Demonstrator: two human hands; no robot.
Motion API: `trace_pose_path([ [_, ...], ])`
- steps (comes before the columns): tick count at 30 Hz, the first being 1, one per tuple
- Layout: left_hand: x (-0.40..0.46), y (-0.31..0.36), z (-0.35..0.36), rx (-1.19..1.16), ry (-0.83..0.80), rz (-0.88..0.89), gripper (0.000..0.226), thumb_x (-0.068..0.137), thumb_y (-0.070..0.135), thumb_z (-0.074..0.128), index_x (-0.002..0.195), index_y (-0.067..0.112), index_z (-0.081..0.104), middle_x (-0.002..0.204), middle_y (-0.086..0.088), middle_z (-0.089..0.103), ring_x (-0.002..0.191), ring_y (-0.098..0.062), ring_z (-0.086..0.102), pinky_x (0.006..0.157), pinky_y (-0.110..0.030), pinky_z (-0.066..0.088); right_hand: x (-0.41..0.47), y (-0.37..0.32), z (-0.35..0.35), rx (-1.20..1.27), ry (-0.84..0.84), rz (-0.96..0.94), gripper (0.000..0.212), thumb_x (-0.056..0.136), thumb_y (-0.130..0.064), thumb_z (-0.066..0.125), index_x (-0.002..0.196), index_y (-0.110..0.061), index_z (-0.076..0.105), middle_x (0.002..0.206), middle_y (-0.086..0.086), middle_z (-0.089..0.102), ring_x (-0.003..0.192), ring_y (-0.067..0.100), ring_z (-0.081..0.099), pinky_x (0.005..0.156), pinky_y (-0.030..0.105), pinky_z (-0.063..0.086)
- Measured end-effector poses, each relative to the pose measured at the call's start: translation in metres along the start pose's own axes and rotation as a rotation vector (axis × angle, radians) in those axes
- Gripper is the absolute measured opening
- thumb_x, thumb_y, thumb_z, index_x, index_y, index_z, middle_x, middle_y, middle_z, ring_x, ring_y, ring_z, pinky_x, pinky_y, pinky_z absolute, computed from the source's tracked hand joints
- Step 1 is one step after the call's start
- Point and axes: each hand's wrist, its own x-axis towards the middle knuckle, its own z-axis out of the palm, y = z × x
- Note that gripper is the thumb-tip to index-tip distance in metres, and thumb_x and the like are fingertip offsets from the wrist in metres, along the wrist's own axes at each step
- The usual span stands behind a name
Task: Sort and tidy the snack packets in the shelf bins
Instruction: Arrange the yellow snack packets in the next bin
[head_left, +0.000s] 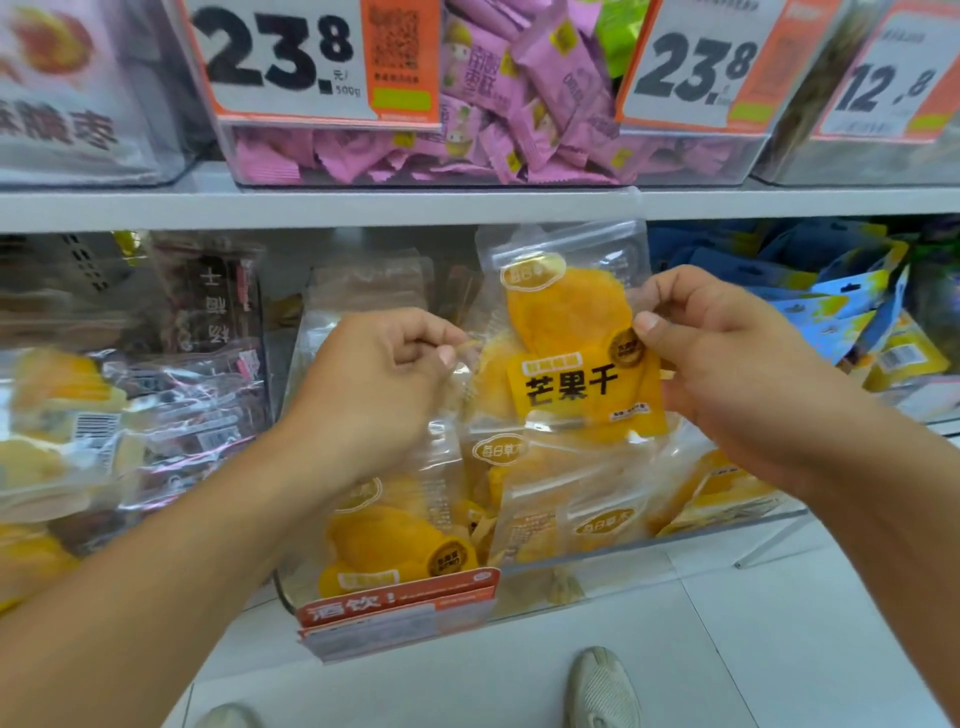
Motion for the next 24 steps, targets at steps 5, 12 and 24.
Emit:
trace_pose_path([
  [5,-0.006,0.002,-0.001,-0.013,-0.208,0.065,0.048,0.094,-0.01,0.051,0.087,0.035,0.065,0.07,0.005,0.067,0.063,-0.013,0.058,0.06,-0.03,0.044,-0.003,-0.01,0.007,0.171,-0.121,0.095,0.026,0.091,0.008,0.057,0.094,-0.017,0.05,0.085,0.007,0.061,0.086,0.022,0.062,0.077,0.042,0.06],
  [12,-0.013,0.013,-0.006,0.102,-0.344,0.161,0.024,0.061,0.015,0.051,0.08,0.013,0.065,0.078,-0.014,0.062,0.071,-0.02,0.058,0.065,-0.043,0.047,-0.002,-0.007,0.004,-0.276,-0.132,-0.171,0.061,0.073,-0.029,0.084,0.127,-0.032,0.055,0.096,-0.003,0.072,0.079,0.015,0.069,0.074,0.03,0.059],
  [24,-0.027,0.027,-0.014,0.353,-0.433,0.291,0.075,0.066,0.096,0.042,0.119,0.048,0.064,0.109,0.024,0.068,0.106,-0.001,0.063,0.088,-0.037,0.052,-0.007,-0.033,0.007,-1.059,-0.489,-0.313,0.013,0.097,-0.033,0.061,0.086,-0.032,0.068,0.071,-0.008,0.059,0.067,0.006,0.052,0.066,0.028,0.04],
])
